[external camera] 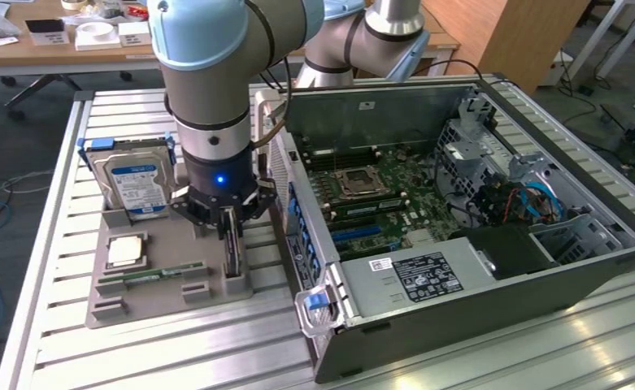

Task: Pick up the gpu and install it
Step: 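Pick up the gpu and move the gpu toward the slot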

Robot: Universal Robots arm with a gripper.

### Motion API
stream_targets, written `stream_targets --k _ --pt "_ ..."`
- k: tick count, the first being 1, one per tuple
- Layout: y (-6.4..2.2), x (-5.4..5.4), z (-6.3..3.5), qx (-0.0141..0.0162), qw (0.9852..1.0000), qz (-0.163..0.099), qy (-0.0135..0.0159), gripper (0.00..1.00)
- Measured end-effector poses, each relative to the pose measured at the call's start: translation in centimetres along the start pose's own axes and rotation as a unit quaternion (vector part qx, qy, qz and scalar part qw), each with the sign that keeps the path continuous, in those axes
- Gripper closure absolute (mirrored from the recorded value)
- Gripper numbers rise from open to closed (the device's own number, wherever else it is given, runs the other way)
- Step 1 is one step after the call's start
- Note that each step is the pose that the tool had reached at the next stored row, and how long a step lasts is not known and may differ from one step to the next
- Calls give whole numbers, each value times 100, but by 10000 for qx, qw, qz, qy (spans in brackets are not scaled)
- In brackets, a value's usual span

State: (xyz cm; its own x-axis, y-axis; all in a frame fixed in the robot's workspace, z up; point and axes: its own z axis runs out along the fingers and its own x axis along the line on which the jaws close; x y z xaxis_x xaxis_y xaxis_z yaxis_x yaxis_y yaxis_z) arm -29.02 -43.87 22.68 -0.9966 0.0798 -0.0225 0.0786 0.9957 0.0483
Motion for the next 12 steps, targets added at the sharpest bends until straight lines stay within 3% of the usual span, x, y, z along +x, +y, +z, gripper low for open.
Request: stream_targets --k 12 --pt "0 0 0 0 10000 0 0 73"
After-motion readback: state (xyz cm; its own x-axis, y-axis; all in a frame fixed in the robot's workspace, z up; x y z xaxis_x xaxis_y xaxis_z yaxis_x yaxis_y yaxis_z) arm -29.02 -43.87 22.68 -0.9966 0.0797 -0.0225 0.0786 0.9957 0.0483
